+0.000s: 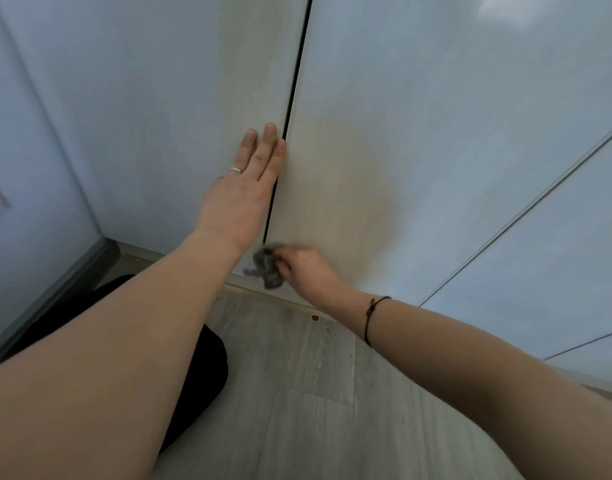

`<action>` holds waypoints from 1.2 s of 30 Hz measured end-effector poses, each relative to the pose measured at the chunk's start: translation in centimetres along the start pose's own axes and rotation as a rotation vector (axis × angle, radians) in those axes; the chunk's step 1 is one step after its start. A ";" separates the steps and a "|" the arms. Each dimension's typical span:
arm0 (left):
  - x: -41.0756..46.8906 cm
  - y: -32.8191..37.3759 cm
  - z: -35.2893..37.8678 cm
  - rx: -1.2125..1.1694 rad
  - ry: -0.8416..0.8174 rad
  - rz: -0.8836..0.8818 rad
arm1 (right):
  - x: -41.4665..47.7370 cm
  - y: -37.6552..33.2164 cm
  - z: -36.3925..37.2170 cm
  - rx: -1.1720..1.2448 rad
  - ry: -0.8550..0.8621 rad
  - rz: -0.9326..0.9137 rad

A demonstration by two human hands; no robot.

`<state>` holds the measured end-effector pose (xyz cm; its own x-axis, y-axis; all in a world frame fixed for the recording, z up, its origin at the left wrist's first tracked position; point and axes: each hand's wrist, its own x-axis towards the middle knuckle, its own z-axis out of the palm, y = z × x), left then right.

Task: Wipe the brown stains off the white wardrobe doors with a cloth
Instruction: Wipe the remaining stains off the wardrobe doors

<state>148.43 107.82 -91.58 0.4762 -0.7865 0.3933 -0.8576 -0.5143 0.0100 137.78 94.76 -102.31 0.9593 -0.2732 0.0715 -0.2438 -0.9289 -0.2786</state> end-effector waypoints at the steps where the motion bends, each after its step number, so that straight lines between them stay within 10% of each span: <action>1: 0.0 0.1 -0.1 0.010 -0.011 -0.004 | -0.4 0.2 0.6 -0.060 -0.081 0.031; 9: 0.1 0.2 0.5 -0.013 -0.018 -0.009 | 2.7 -2.4 -4.5 0.104 0.416 -0.064; 20: -0.1 0.9 1.5 -0.060 0.029 -0.048 | -4.1 6.2 -0.5 -0.278 -0.122 0.116; 27: -0.4 1.6 0.4 -0.016 0.060 -0.064 | -13.9 14.1 -1.4 -0.442 -0.273 0.615; 32: -0.2 1.1 0.7 0.035 0.332 0.033 | -19.5 17.8 -2.7 -0.304 -0.086 0.841; 36: -1.2 0.2 3.4 -0.009 0.114 -0.048 | -17.1 15.7 -3.2 -0.095 0.313 0.621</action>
<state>148.40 107.51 -95.21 0.4916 -0.7169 0.4945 -0.8366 -0.5464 0.0395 117.06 84.09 -104.82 0.5557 -0.8063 0.2028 -0.7586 -0.5916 -0.2731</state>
